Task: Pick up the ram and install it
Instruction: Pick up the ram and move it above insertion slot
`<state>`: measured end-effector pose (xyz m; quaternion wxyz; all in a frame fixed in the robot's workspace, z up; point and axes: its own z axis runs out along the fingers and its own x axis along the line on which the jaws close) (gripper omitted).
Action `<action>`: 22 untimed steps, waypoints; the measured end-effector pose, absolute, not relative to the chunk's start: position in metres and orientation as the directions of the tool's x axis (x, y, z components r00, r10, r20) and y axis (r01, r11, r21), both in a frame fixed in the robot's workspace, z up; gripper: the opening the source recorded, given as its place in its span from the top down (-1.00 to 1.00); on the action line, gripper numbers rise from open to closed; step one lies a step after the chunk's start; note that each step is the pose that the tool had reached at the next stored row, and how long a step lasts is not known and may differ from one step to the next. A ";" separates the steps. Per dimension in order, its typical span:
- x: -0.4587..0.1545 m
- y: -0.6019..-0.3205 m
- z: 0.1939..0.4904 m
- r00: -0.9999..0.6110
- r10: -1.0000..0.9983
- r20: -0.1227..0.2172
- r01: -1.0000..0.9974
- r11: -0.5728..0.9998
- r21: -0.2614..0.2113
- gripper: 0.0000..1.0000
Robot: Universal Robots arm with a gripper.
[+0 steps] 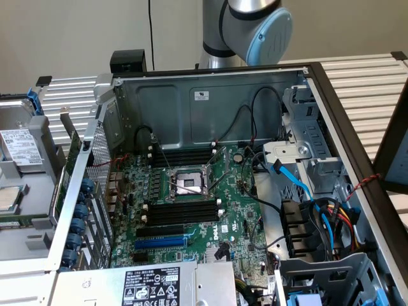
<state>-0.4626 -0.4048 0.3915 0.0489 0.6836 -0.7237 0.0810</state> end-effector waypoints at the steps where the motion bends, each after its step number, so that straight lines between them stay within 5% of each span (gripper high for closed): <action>1: -0.463 -0.405 0.392 -0.061 -0.982 0.181 -0.997 0.052 -0.051 0.76; 11: -0.463 -0.406 0.392 -0.063 -0.986 0.154 -0.997 0.054 -0.063 0.76; 17: -0.463 -0.408 0.392 -0.065 -0.992 0.106 -0.996 0.059 -0.060 0.76; 22: -0.463 -0.408 0.392 -0.065 -0.992 0.106 -0.996 0.059 -0.060 0.76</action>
